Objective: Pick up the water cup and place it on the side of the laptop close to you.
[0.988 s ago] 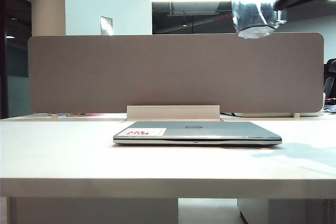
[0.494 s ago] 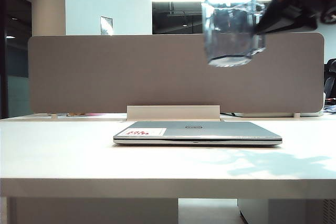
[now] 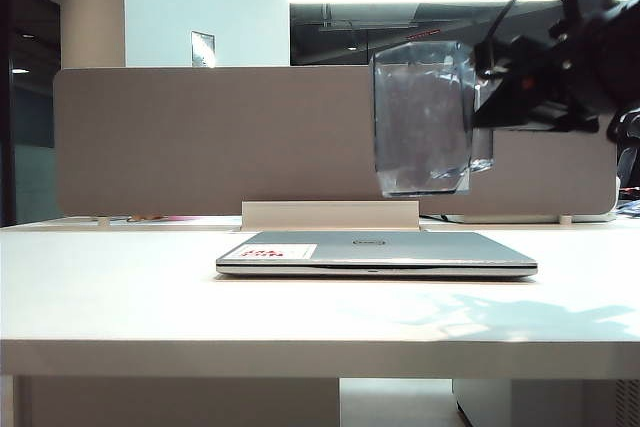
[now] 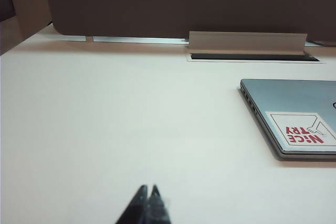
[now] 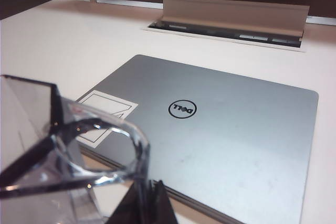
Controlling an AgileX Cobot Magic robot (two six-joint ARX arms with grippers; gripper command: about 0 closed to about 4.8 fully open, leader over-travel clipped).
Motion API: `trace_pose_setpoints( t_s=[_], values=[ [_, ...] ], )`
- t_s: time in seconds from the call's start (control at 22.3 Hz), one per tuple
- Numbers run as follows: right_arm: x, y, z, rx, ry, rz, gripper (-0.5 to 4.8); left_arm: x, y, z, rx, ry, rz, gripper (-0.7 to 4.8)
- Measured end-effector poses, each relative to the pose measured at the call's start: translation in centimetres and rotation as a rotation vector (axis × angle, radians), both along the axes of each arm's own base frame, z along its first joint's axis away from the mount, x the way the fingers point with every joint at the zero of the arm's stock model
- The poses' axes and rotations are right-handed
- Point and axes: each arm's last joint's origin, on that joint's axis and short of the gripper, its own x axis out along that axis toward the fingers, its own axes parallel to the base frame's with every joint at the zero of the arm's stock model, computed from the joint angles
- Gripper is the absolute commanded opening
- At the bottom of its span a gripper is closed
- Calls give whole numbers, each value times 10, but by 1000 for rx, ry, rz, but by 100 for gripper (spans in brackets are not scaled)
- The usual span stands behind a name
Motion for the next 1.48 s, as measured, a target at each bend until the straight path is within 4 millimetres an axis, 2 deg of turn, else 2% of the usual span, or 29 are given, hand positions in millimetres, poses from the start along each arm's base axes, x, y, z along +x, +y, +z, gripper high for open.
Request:
trace_pose_setpoints(
  t_s=[0.13, 0.45, 0.58, 0.72, 0.94, 1.35, 1.48],
  values=[
    [5, 2, -17, -4, 4, 1, -1, 0, 0, 0, 0, 0, 0, -4],
    [21, 9, -43, 8, -15, -3, -1, 0, 0, 0, 0, 1, 0, -4],
    [24, 9, -53, 33, 5, -70, -2, 0, 0, 0, 0, 2, 0, -4],
    [18, 3, -62, 55, 8, -167, -1, 0, 0, 0, 0, 2, 0, -4],
    [7, -1, -69, 87, 25, -228, -1, 0, 0, 0, 0, 3, 0, -4],
    [-2, 16, -68, 43, -17, -176, -1, 0, 0, 0, 0, 3, 0, -4],
    [0, 17, -76, 27, 5, -198, -1, 0, 0, 0, 0, 3, 0, -4]
  ],
)
